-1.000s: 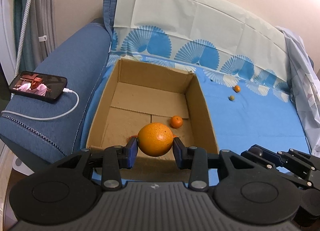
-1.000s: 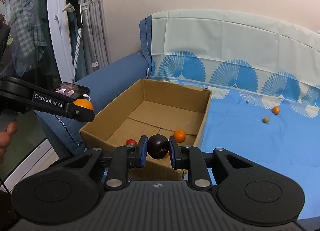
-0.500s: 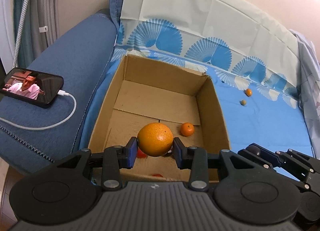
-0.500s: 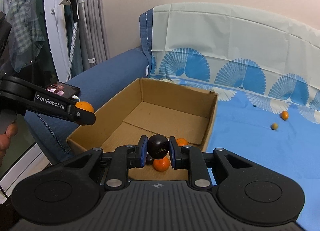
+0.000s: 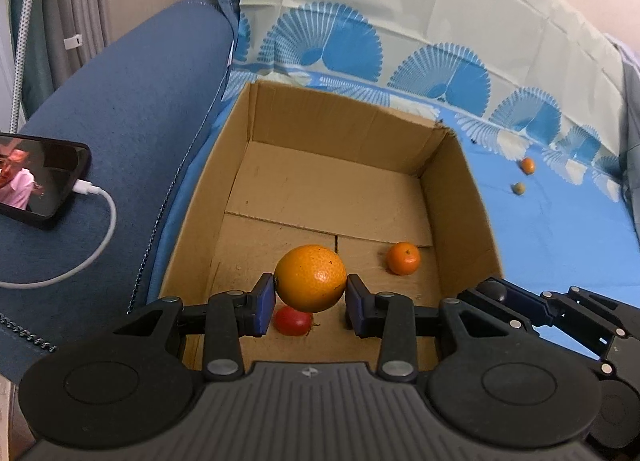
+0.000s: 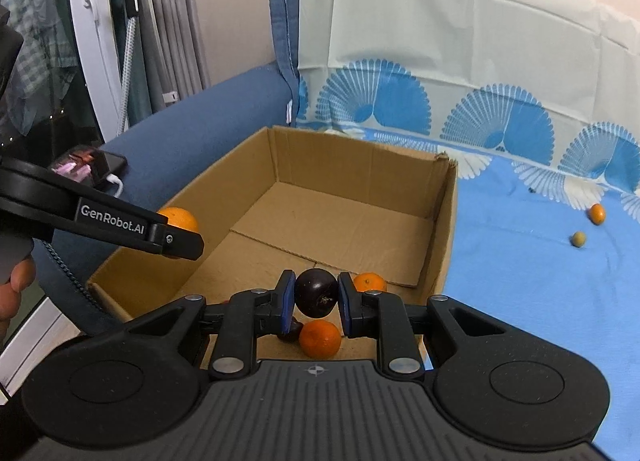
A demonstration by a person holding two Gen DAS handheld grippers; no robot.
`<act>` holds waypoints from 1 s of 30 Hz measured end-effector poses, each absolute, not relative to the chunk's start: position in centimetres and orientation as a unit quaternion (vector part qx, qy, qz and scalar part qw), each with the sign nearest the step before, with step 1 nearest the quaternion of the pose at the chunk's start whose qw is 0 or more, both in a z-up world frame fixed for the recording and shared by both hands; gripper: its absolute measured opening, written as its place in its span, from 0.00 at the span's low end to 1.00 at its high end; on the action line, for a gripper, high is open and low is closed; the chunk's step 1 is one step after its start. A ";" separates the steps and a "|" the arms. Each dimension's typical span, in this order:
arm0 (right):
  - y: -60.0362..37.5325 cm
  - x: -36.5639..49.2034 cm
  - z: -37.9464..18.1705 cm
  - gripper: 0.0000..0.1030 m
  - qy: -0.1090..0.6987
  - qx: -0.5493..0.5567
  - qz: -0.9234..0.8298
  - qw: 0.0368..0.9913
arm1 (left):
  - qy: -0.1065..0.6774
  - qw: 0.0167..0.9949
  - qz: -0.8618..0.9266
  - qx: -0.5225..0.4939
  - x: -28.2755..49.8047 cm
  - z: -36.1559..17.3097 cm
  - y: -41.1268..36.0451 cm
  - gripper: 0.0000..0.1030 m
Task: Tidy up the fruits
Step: 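Lower into the box and open the left tool while the right tool releases the dark fruit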
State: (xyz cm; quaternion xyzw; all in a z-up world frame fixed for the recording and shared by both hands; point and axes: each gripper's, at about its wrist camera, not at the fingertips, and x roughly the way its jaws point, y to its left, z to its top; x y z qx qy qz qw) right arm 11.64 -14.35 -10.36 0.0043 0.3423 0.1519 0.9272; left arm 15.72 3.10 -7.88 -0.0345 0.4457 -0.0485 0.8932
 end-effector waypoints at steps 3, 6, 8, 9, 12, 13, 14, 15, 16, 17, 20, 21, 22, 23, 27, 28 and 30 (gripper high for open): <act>-14.3 12.5 -11.4 0.23 0.353 0.001 0.151 0.923 | 0.451 0.891 -0.044 -0.029 16.5 -9.0 3.0 0.41; -14.1 13.0 -12.2 0.23 0.361 -0.004 0.152 0.920 | 0.462 0.886 -0.040 -0.025 17.1 -10.1 3.0 0.41; -13.9 13.3 -12.7 0.23 0.364 -0.008 0.155 0.918 | 0.469 0.882 -0.037 -0.025 17.5 -10.8 3.1 0.41; -13.9 13.4 -12.8 0.23 0.365 -0.010 0.156 0.918 | 0.472 0.881 -0.036 -0.023 17.7 -11.1 3.1 0.41; -13.7 13.7 -13.3 0.23 0.369 -0.014 0.160 0.916 | 0.477 0.878 -0.032 -0.019 18.1 -11.9 3.2 0.41; -13.6 13.8 -13.5 0.23 0.370 -0.016 0.161 0.915 | 0.479 0.877 -0.031 -0.019 18.2 -12.1 3.2 0.41; -13.6 13.8 -13.6 0.23 0.372 -0.017 0.162 0.914 | 0.481 0.876 -0.030 -0.018 18.2 -12.3 3.3 0.41; -13.5 13.9 -13.8 0.23 0.374 -0.019 0.163 0.913 | 0.483 0.875 -0.028 -0.016 18.3 -12.5 3.3 0.41; -13.4 13.9 -13.9 0.23 0.375 -0.020 0.163 0.912 | 0.484 0.875 -0.027 -0.014 18.4 -12.7 3.4 0.41; -13.4 14.0 -14.1 0.23 0.377 -0.022 0.164 0.911 | 0.486 0.874 -0.026 -0.012 18.5 -12.9 3.4 0.41; -13.1 14.2 -14.5 0.23 0.380 -0.030 0.161 0.910 | 0.491 0.871 -0.023 -0.009 18.7 -13.6 3.5 0.41; -13.1 14.3 -14.6 0.23 0.381 -0.032 0.161 0.910 | 0.493 0.870 -0.022 -0.007 18.7 -13.8 3.5 0.41; -13.1 14.3 -14.7 0.23 0.383 -0.033 0.161 0.909 | 0.494 0.869 -0.022 -0.005 18.8 -14.0 3.5 0.41; -13.0 14.3 -14.8 0.23 0.383 -0.034 0.160 0.909 | 0.496 0.868 -0.024 -0.003 18.9 -14.1 3.6 0.41; -13.2 14.5 -14.9 0.31 0.386 -0.029 0.154 0.909 | 0.483 0.875 -0.033 -0.003 18.5 -13.8 3.6 0.80; -13.3 14.5 -14.7 0.44 0.388 -0.021 0.153 0.909 | 0.471 0.882 -0.033 -0.002 18.2 -13.3 3.5 0.96; -13.6 14.5 -14.1 0.62 0.385 -0.002 0.144 0.912 | 0.439 0.898 -0.036 0.003 17.3 -12.0 3.2 1.00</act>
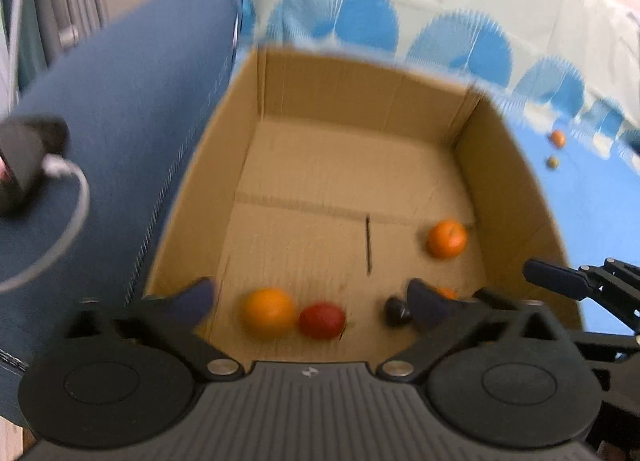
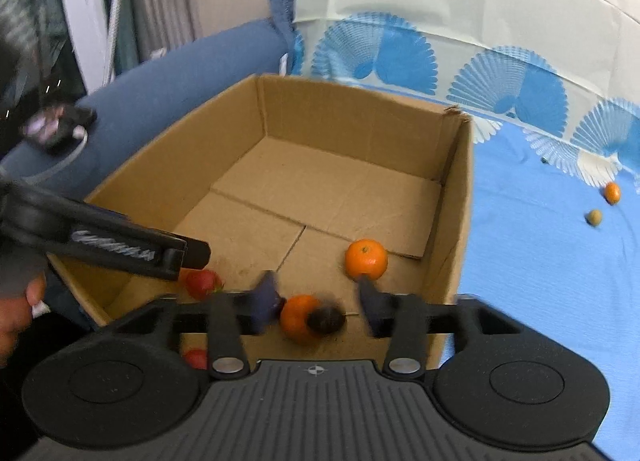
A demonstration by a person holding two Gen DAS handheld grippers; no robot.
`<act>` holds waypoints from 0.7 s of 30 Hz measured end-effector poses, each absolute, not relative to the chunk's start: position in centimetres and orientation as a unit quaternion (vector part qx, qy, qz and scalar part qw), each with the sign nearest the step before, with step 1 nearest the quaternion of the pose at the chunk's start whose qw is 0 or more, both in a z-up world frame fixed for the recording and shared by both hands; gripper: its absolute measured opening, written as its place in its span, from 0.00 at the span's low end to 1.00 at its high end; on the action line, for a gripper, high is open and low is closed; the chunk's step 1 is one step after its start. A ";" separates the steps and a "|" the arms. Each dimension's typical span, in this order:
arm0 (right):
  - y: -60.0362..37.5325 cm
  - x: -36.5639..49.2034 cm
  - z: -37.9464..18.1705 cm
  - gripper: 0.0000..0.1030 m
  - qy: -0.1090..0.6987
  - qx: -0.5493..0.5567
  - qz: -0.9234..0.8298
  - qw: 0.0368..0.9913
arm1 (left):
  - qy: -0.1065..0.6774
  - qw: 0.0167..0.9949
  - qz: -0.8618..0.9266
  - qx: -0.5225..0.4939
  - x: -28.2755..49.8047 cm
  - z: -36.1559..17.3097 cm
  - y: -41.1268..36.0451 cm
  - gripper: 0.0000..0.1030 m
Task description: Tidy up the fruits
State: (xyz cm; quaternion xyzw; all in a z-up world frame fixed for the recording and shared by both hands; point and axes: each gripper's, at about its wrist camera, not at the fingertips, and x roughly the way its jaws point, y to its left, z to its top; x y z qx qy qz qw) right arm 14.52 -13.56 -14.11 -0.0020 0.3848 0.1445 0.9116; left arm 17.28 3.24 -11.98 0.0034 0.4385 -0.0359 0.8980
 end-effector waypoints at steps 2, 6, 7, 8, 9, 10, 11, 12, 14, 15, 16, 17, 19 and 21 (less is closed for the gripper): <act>-14.0 14.1 -13.3 0.75 0.378 0.010 0.138 0.915 | 0.427 0.903 -0.048 0.018 16.6 -10.9 2.9 1.00; -14.9 12.4 -11.4 0.95 0.373 0.010 0.120 0.920 | 0.427 0.903 -0.046 0.019 14.6 -9.5 3.0 1.00; -15.2 11.6 -11.0 0.96 0.374 0.014 0.120 0.920 | 0.428 0.902 -0.044 0.017 13.9 -9.2 3.2 1.00; -15.4 10.7 -10.7 0.97 0.378 0.018 0.119 0.918 | 0.429 0.902 -0.040 0.013 13.0 -8.9 3.2 1.00; -15.5 9.9 -10.4 0.97 0.382 0.021 0.119 0.916 | 0.430 0.902 -0.037 0.010 12.2 -8.7 3.3 1.00; -15.6 9.0 -10.2 0.98 0.386 0.022 0.120 0.914 | 0.432 0.901 -0.034 0.007 11.2 -8.3 3.5 1.00; -15.5 8.2 -9.9 0.99 0.390 0.022 0.122 0.913 | 0.433 0.901 -0.029 0.004 10.2 -8.1 3.6 1.00; -15.4 7.2 -9.7 0.99 0.392 0.021 0.123 0.912 | 0.434 0.901 -0.023 0.000 9.3 -7.8 3.8 1.00; -15.2 5.3 -9.0 0.99 0.391 0.020 0.124 0.912 | 0.438 0.899 -0.017 -0.005 7.5 -7.5 3.7 1.00; -15.1 4.6 -8.7 0.99 0.390 0.019 0.126 0.912 | 0.440 0.898 -0.020 -0.004 6.5 -7.3 3.6 1.00; -15.0 3.8 -8.3 0.99 0.387 0.018 0.127 0.913 | 0.439 0.898 -0.022 0.001 5.8 -7.0 3.5 1.00; -15.0 3.1 -7.9 0.99 0.383 0.017 0.129 0.914 | 0.434 0.900 -0.020 0.006 5.0 -6.7 3.4 1.00; -14.8 1.7 -7.0 0.99 0.370 0.011 0.130 0.920 | 0.422 0.906 -0.014 0.005 3.8 -6.0 3.3 1.00; -14.7 0.6 -6.1 0.99 0.354 0.004 0.129 0.926 | 0.408 0.913 -0.009 0.001 2.6 -5.2 3.2 1.00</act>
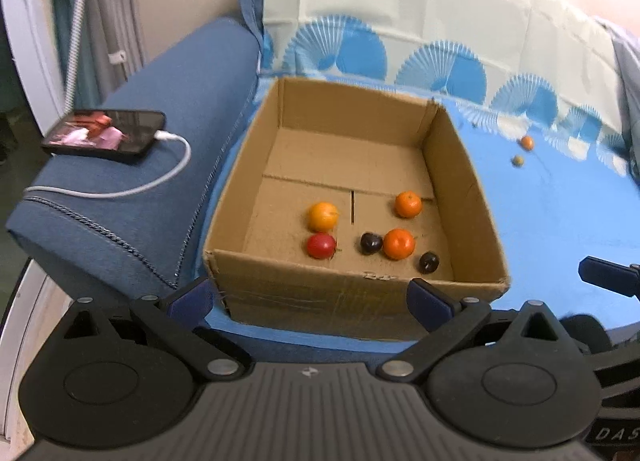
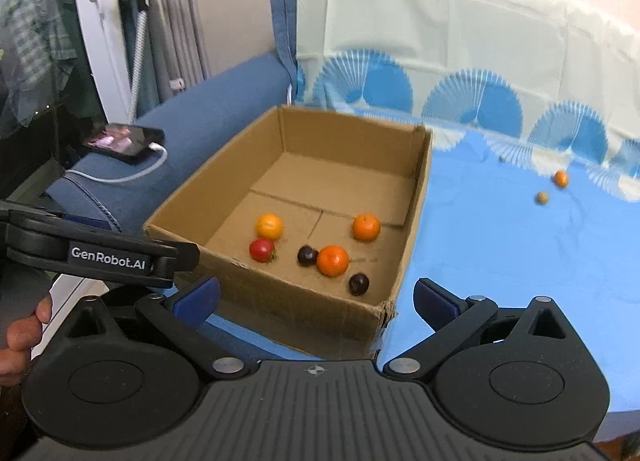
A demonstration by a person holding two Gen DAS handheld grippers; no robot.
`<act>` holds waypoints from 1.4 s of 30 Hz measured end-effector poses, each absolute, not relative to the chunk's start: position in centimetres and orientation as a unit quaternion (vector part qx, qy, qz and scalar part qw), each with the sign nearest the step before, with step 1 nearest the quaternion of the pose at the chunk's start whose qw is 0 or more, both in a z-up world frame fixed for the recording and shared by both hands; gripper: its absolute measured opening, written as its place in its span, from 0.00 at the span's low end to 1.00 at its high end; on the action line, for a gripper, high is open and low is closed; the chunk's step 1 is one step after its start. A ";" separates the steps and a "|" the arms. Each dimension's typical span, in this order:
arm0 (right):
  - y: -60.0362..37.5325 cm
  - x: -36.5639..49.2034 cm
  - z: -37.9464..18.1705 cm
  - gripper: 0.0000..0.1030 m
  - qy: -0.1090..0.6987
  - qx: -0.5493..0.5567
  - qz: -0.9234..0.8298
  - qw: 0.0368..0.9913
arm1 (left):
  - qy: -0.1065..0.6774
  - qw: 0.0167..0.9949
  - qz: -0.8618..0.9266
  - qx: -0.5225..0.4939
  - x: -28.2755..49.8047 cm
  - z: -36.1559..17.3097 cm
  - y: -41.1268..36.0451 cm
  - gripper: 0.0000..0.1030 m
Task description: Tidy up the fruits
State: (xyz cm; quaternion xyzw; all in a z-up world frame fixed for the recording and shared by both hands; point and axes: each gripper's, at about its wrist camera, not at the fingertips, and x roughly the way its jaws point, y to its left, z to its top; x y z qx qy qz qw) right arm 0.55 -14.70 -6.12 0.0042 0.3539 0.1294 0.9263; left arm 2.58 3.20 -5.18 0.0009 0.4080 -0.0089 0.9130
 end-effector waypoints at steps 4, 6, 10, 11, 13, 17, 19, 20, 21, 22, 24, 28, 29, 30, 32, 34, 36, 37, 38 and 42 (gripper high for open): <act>-14.9 -1.6 -4.4 0.99 0.316 -0.007 0.127 0.940 | 0.384 0.923 -0.004 0.000 0.8 -3.8 2.9 1.00; -15.0 -2.7 -3.8 0.99 0.302 -0.010 0.128 0.945 | 0.375 0.927 -0.004 0.001 0.0 -3.2 2.8 1.00; -15.4 -4.1 -2.9 0.99 0.285 -0.007 0.127 0.950 | 0.359 0.933 -0.006 0.004 -1.1 -2.1 2.3 1.00; -15.5 -4.4 -2.7 0.99 0.281 -0.006 0.126 0.951 | 0.357 0.934 -0.007 0.005 -1.3 -1.9 2.2 1.00; -15.7 -4.9 -2.3 0.99 0.274 -0.003 0.125 0.954 | 0.352 0.936 -0.009 0.008 -1.9 -1.5 1.9 1.00; -16.0 -5.9 -1.8 0.99 0.263 0.004 0.122 0.957 | 0.342 0.940 -0.011 0.014 -3.2 -0.9 1.5 1.00; -16.1 -6.4 -1.6 0.99 0.257 0.005 0.122 0.959 | 0.338 0.941 -0.012 0.017 -3.7 -0.7 1.4 1.00; -16.2 -6.6 -1.5 0.99 0.255 0.005 0.122 0.959 | 0.336 0.942 -0.012 0.018 -3.8 -0.6 1.3 1.00; -16.2 -6.8 -1.4 0.99 0.252 0.006 0.123 0.960 | 0.334 0.942 -0.012 0.019 -4.0 -0.4 1.3 1.00; -16.2 -6.9 -1.3 0.99 0.250 0.006 0.123 0.960 | 0.333 0.943 -0.012 0.019 -4.1 -0.4 1.4 1.00; -16.3 -7.2 -1.2 0.99 0.246 0.006 0.124 0.961 | 0.331 0.943 -0.012 0.018 -4.3 -0.2 1.4 1.00; -16.4 -7.7 -1.0 0.99 0.242 0.007 0.124 0.962 | 0.330 0.944 -0.013 0.019 -4.4 -0.1 1.3 1.00; -16.5 -7.8 -1.0 0.99 0.241 0.007 0.124 0.963 | 0.329 0.944 -0.013 0.019 -4.5 0.0 1.3 1.00; -16.5 -7.8 -1.0 0.99 0.240 0.008 0.123 0.963 | 0.328 0.944 -0.013 0.019 -4.6 0.1 1.2 1.00; -16.5 -7.9 -0.9 0.99 0.239 0.008 0.123 0.963 | 0.327 0.945 -0.013 0.020 -4.6 0.1 1.2 1.00; -16.6 -8.1 -0.9 0.99 0.239 0.008 0.122 0.963 | 0.327 0.945 -0.013 0.020 -4.6 0.1 1.2 1.00; -16.6 -8.1 -0.9 0.99 0.239 0.009 0.122 0.963 | 0.327 0.945 -0.013 0.020 -4.7 0.1 1.2 1.00; -16.6 -8.1 -0.9 0.99 0.239 0.009 0.122 0.963 | 0.327 0.945 -0.013 0.020 -4.7 0.1 1.3 1.00; -16.6 -8.1 -0.8 0.99 0.239 0.009 0.122 0.963 | 0.327 0.945 -0.013 0.020 -4.7 0.1 1.3 1.00; -16.7 -8.1 -0.9 0.99 0.239 0.009 0.122 0.963 | 0.329 0.944 -0.014 0.019 -4.6 0.1 1.3 1.00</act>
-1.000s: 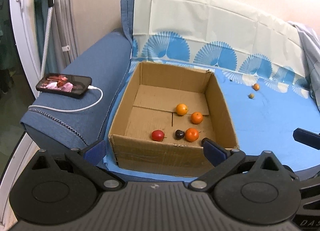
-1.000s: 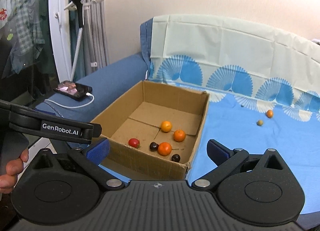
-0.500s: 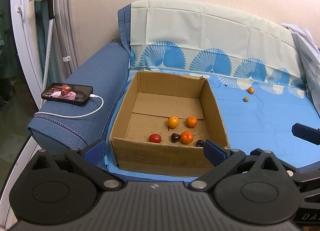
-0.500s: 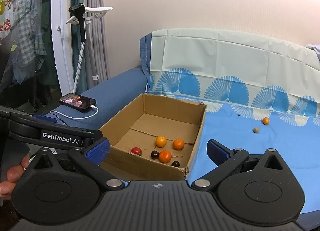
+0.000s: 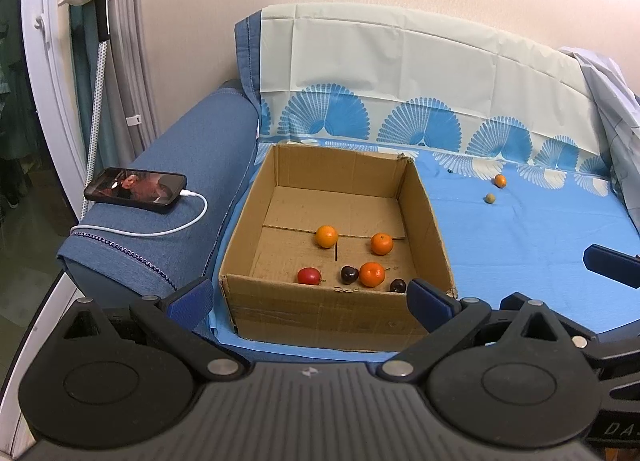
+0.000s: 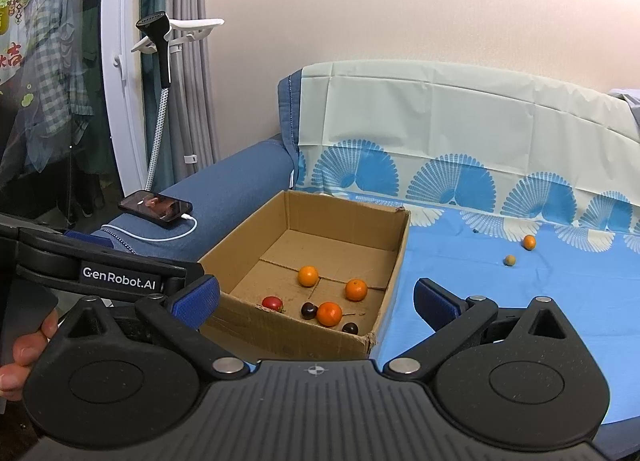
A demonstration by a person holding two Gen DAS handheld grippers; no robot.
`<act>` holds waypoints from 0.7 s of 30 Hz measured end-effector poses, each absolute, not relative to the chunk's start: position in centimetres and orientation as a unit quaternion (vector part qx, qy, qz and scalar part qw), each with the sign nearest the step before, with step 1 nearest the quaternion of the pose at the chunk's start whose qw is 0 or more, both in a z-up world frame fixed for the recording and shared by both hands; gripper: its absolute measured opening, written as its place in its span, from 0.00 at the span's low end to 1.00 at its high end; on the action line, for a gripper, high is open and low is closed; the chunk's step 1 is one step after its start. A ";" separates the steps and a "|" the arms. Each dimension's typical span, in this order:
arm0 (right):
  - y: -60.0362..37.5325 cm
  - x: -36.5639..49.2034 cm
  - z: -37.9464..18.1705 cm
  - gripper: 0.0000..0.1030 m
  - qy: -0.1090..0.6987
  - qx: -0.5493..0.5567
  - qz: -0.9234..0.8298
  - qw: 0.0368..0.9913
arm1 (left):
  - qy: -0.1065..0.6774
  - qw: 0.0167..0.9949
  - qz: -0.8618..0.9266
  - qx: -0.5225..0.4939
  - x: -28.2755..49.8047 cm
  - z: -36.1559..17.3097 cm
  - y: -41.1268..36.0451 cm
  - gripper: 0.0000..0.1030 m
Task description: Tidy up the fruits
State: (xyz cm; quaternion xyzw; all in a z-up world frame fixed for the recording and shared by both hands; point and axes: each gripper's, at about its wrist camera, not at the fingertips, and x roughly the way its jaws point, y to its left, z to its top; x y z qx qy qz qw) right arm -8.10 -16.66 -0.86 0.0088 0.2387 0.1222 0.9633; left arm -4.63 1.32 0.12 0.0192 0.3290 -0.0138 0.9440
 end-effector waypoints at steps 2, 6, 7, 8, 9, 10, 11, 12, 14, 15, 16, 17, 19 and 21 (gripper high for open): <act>-16.7 -8.1 -0.9 0.99 0.239 0.009 0.122 0.963 | 0.331 0.943 -0.014 0.019 -4.6 0.1 1.4 1.00; -16.7 -8.1 -0.9 0.99 0.242 0.010 0.121 0.963 | 0.334 0.942 -0.015 0.019 -4.5 0.0 1.4 1.00; -16.7 -8.0 -0.9 0.99 0.242 0.010 0.121 0.963 | 0.335 0.942 -0.015 0.019 -4.4 0.0 1.4 1.00; -16.7 -8.0 -0.9 0.99 0.243 0.011 0.121 0.962 | 0.336 0.942 -0.015 0.018 -4.4 -0.1 1.4 1.00; -16.6 -8.0 -0.9 0.99 0.244 0.011 0.121 0.962 | 0.337 0.941 -0.015 0.018 -4.3 -0.2 1.4 1.00; -16.6 -7.9 -1.0 0.99 0.245 0.012 0.121 0.962 | 0.339 0.941 -0.015 0.018 -4.2 -0.2 1.4 1.00; -16.6 -7.9 -1.0 0.99 0.246 0.012 0.121 0.962 | 0.340 0.940 -0.015 0.018 -4.2 -0.3 1.4 1.00; -16.6 -7.9 -1.1 0.99 0.247 0.013 0.121 0.961 | 0.342 0.939 -0.015 0.019 -4.1 -0.4 1.3 1.00; -16.6 -7.8 -1.2 0.99 0.249 0.014 0.120 0.961 | 0.344 0.939 -0.016 0.020 -4.1 -0.5 1.3 1.00; -16.6 -7.7 -1.2 0.99 0.250 0.016 0.120 0.961 | 0.345 0.938 -0.016 0.021 -4.0 -0.6 1.3 1.00; -16.6 -7.6 -1.3 0.99 0.252 0.017 0.119 0.960 | 0.347 0.937 -0.017 0.022 -3.8 -0.6 1.3 1.00; -16.6 -7.5 -1.3 0.99 0.253 0.018 0.119 0.960 | 0.349 0.937 -0.017 0.023 -3.7 -0.7 1.3 1.00; -16.7 -7.3 -1.5 0.99 0.256 0.021 0.119 0.959 | 0.352 0.935 -0.017 0.024 -3.6 -0.9 1.2 1.00; -16.8 -7.1 -1.7 0.99 0.260 0.023 0.119 0.958 | 0.356 0.934 -0.018 0.025 -3.3 -1.1 1.1 1.00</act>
